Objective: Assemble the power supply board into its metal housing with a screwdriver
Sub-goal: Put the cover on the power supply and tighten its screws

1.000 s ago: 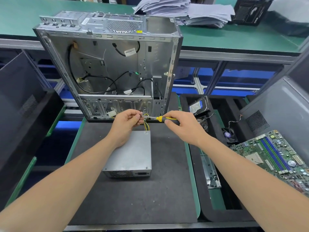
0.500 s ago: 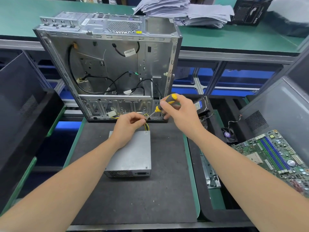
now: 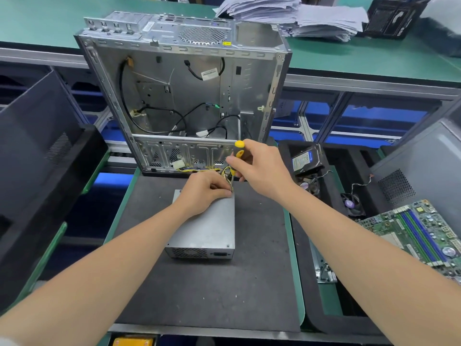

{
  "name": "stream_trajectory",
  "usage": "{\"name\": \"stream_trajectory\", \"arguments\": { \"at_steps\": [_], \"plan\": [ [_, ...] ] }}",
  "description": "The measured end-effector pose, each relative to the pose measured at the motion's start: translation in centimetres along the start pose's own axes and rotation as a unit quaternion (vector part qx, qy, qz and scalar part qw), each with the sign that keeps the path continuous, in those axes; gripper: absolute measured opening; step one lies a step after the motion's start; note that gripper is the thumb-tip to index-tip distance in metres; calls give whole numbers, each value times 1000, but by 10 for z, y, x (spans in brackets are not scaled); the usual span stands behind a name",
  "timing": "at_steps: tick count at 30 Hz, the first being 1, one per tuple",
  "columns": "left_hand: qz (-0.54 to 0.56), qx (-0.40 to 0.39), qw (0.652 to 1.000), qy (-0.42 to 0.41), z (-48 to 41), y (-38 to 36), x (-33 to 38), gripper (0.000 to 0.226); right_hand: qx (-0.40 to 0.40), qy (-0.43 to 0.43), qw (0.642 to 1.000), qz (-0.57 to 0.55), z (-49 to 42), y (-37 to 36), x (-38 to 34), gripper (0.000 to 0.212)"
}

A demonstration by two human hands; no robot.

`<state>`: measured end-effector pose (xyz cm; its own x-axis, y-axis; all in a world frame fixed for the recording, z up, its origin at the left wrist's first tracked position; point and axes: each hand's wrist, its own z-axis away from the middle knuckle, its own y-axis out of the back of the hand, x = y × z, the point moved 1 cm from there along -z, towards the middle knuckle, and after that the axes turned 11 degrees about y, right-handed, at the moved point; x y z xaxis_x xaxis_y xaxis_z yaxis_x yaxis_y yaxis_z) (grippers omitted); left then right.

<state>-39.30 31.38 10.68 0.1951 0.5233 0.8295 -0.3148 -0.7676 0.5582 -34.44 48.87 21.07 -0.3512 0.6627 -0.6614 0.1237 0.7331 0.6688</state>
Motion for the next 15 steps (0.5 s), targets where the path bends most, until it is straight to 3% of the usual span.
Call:
{"name": "stream_trajectory", "arguments": {
  "at_steps": [15],
  "plan": [
    [-48, -2, 999, -22, 1, 7, -1, 10, -30, -7, 999, 14, -2, 1, -5, 19]
  ]
}}
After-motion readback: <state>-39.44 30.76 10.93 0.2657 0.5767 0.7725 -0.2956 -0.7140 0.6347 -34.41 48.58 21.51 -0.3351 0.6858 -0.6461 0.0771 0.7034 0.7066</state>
